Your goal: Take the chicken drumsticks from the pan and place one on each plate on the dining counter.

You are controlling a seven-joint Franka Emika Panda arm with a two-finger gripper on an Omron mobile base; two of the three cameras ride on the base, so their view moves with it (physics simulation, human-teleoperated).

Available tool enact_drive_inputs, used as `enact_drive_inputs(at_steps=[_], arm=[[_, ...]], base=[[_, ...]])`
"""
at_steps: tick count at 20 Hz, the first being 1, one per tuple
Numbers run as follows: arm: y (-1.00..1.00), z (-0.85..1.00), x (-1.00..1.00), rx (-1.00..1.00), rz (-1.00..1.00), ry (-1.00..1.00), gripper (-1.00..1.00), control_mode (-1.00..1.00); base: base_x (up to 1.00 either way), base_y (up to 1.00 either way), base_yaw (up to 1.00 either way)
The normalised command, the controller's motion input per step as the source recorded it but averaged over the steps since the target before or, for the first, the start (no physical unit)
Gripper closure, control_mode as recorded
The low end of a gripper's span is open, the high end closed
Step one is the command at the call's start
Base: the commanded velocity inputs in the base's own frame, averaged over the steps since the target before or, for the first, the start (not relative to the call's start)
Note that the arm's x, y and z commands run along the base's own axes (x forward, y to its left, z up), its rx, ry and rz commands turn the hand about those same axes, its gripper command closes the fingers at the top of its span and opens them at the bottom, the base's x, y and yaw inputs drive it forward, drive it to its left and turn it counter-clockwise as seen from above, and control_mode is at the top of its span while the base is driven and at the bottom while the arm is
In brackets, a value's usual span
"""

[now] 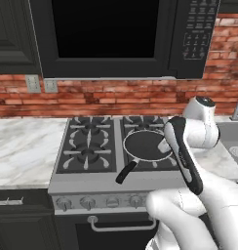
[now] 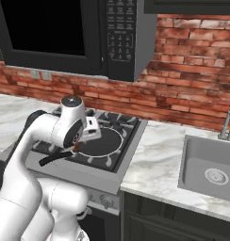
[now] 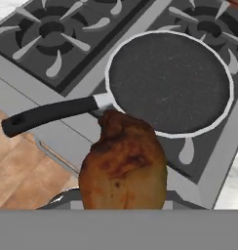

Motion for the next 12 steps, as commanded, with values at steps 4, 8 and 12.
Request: enact_drive_inputs(at_steps=[4,8,12], arm=[[0.63,0.33,-1.00,-0.18,0.21,0.03,1.00,-1.00],[-0.13,-0.30,-0.95,-0.02,0.14,-0.01,1.00,-1.00],[-0.10,-0.21,-0.23,-0.03,0.14,0.00,1.00,-1.00]], base=[[0.00,0.00,0.00],[0.00,0.00,0.00],[0.00,0.00,0.00]])
